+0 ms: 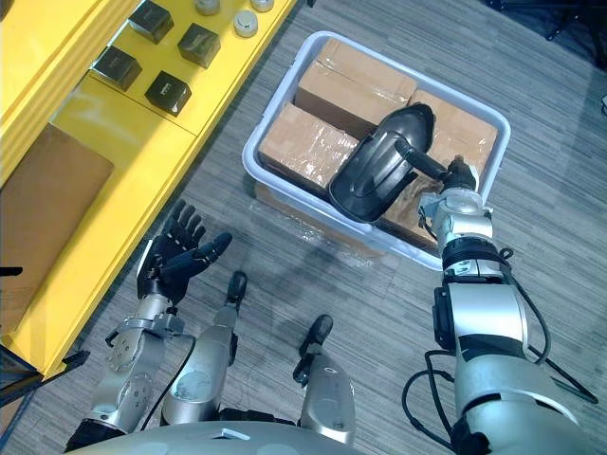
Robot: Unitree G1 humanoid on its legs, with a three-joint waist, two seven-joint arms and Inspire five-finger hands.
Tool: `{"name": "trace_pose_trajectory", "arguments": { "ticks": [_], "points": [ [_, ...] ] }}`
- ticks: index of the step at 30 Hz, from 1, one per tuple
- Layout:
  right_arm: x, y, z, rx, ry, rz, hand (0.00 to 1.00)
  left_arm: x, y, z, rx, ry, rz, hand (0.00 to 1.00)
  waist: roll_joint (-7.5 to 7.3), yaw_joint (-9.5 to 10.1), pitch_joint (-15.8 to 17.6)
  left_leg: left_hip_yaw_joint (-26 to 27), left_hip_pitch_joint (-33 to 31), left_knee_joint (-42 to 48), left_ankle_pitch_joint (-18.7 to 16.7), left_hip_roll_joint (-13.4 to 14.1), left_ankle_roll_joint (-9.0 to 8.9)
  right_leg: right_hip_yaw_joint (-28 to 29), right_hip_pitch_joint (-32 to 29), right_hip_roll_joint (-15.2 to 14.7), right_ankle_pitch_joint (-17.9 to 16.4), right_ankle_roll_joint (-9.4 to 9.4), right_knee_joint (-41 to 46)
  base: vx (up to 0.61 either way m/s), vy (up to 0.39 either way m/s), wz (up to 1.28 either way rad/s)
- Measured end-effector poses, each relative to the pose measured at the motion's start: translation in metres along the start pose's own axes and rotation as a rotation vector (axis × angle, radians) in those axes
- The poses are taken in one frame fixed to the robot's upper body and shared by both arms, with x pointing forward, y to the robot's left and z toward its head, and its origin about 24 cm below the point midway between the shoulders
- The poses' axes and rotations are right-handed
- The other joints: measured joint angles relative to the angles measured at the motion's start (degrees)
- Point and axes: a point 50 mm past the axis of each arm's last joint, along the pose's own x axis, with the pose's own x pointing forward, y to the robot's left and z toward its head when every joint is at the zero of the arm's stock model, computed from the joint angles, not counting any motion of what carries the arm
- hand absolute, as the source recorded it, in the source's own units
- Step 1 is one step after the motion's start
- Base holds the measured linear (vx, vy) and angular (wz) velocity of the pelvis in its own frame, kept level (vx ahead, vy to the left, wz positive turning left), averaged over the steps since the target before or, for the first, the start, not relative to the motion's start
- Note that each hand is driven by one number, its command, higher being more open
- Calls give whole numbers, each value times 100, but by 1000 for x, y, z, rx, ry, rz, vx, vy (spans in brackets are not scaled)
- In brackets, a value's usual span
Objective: Walk over and take three plastic housings, then place them on the shelf
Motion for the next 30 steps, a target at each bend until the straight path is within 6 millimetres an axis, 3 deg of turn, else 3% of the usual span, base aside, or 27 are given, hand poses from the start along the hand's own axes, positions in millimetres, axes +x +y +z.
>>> {"name": "trace_pose_trajectory", "arguments": {
  "ticks": [3, 4, 8, 11, 16, 20, 23, 28, 29, 30],
  "points": [
    [0, 1, 5, 3, 20, 6, 100, 0, 1, 1, 2, -2, 18, 100, -31, 1, 66, 12, -2, 0, -2, 49, -3, 17, 0, 54, 59, -20, -40, -19, -33, -5],
    [0, 2, 9, 5, 31, 11, 0, 1, 1, 1, 2, -3, 21, 100, -47, 25, 75, 29, -8, 0, -5, 79, -7, 36, 0, 90, 97, -42, -87, -23, -48, -10],
    [-2, 6, 14, -48, 89, 23, 0, 2, 3, 2, -18, -6, 56, 100, -115, 129, 117, 86, -20, 0, -7, 193, -49, 105, -20, 214, 138, -90, -178, -21, -63, -12],
    [-2, -10, 24, -51, 117, -12, 0, 3, 3, 1, -20, -5, 70, 100, -117, 129, 122, 101, -86, -1, 17, 228, -78, 138, -102, 253, 135, -98, -179, -19, -49, -6],
    [-2, -17, 5, -49, 253, -3, 0, 6, 4, -1, -34, 3, 102, 100, -101, 121, 134, 110, -84, -1, 26, 252, -92, 136, -107, 278, 125, -113, -194, -4, -38, -3],
    [-3, -26, -14, -38, 359, -13, 0, 6, -7, -6, -95, 0, 87, 100, 131, 124, 262, 34, -167, -1, 66, 226, -88, 59, -140, 259, 121, -114, -205, -9, -21, 8],
    [-3, -50, -5, -34, 327, -73, 0, 5, -11, -8, -119, -3, 85, 100, 248, 133, 322, -27, -269, 0, 119, 213, -83, 0, -210, 248, 123, -112, -201, -17, -21, 11],
    [-3, -63, 1, -40, 287, -108, 0, 4, -11, -10, -156, -3, 98, 100, 349, 119, 354, -41, -269, 1, 147, 160, -83, -16, -206, 192, 126, -103, -195, 3, -7, 2],
    [-3, -63, 1, -44, 280, -111, 100, 4, -11, -9, -156, -4, 96, 100, 353, 116, 355, -41, -269, 1, 147, 156, -83, -16, -206, 190, 126, -102, -195, 0, 0, 0],
    [-3, -64, 1, -53, 275, -117, 100, 4, -11, -9, -156, -4, 92, 100, 354, 117, 355, -42, -269, 1, 147, 156, -83, -17, -206, 189, 125, -102, -195, 0, 0, 0]
  ]
}}
